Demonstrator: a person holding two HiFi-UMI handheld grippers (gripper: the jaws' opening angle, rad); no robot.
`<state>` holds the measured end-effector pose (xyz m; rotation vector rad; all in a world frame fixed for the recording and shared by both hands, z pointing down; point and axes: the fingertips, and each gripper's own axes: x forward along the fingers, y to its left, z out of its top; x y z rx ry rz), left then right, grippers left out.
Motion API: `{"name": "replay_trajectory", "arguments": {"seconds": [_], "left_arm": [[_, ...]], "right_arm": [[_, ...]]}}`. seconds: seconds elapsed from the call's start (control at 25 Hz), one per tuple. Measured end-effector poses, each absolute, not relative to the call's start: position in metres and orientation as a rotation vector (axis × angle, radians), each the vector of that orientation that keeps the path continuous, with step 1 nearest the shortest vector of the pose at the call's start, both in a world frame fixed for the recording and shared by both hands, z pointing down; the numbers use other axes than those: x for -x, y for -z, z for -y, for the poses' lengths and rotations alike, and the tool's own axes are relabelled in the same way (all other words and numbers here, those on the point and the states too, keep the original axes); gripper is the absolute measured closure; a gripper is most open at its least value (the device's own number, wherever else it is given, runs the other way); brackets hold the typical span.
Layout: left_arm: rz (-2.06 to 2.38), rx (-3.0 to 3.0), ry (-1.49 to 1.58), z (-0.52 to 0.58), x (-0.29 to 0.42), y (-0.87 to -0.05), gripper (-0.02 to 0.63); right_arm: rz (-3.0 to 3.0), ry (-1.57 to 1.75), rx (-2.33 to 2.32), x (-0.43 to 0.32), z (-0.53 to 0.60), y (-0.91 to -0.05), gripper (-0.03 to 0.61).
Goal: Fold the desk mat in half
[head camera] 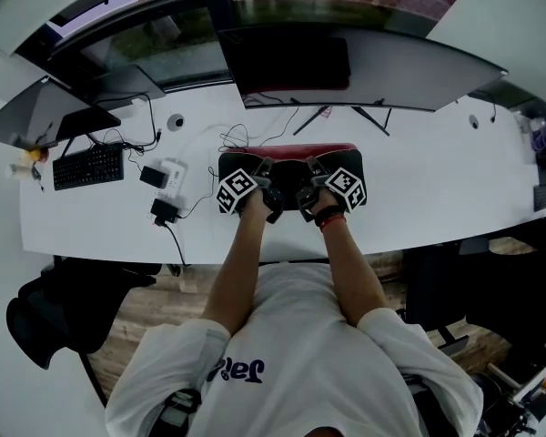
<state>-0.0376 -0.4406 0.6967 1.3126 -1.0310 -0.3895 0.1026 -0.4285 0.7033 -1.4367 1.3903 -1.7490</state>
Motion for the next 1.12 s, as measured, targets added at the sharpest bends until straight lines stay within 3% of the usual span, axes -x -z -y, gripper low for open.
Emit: {"name": "replay_trajectory", "arguments": {"seconds": [0.76,1.12], "left_arm": [[1.043,-1.251,0.382,0.460,0.037,-0.715,0.565],[1.065,-1.265,0.413,0.468,0.043,-0.713,0.541]], "right_arm": [[-1.340,1.808,1.439,-0.104,0.452,-0.724,0.517],[-1.351,1.800,1.438,-0.103,0.457,-0.725,0.483]]}}
